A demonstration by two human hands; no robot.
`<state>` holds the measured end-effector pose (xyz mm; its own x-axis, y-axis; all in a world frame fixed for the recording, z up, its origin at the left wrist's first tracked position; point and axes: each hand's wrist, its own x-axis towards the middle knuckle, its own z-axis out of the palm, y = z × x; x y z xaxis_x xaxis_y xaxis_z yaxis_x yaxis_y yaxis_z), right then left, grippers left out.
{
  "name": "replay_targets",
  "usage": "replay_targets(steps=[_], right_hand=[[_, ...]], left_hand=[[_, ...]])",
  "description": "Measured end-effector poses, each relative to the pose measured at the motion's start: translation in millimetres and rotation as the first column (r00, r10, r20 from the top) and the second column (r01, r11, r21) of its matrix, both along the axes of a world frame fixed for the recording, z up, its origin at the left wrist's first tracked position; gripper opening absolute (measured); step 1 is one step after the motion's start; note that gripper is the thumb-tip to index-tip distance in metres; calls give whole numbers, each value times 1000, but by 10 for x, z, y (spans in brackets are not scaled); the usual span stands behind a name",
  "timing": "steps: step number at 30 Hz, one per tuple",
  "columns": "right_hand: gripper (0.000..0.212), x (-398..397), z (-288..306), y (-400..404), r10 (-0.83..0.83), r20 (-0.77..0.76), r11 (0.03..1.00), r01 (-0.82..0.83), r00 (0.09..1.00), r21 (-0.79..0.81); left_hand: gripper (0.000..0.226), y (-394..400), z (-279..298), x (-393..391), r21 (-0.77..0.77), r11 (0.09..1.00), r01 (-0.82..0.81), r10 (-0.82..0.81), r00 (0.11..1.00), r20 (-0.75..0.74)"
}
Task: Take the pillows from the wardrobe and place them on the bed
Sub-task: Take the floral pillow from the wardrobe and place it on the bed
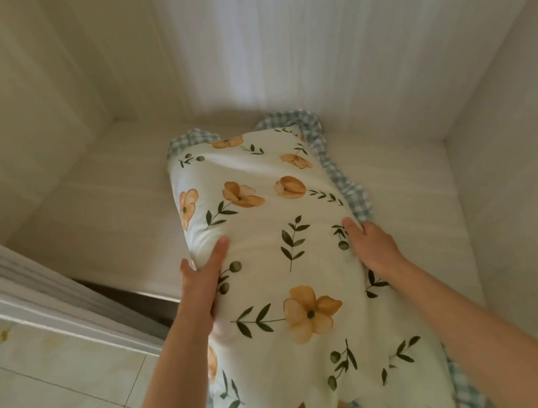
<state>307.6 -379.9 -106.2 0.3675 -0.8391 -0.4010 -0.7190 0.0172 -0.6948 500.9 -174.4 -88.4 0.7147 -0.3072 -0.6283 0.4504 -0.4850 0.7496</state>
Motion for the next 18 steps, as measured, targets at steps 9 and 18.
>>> replay_targets(steps=[9,18], right_hand=[[52,-375,-115,424,-222,154,965,195,963,175],[43,-647,42,1026,-278,419,960,228,864,165]], left_hand=[[109,274,274,-344,-44,999,22,-11,973,232],[95,992,700,-1183,-248,968,-49,174,840,514]])
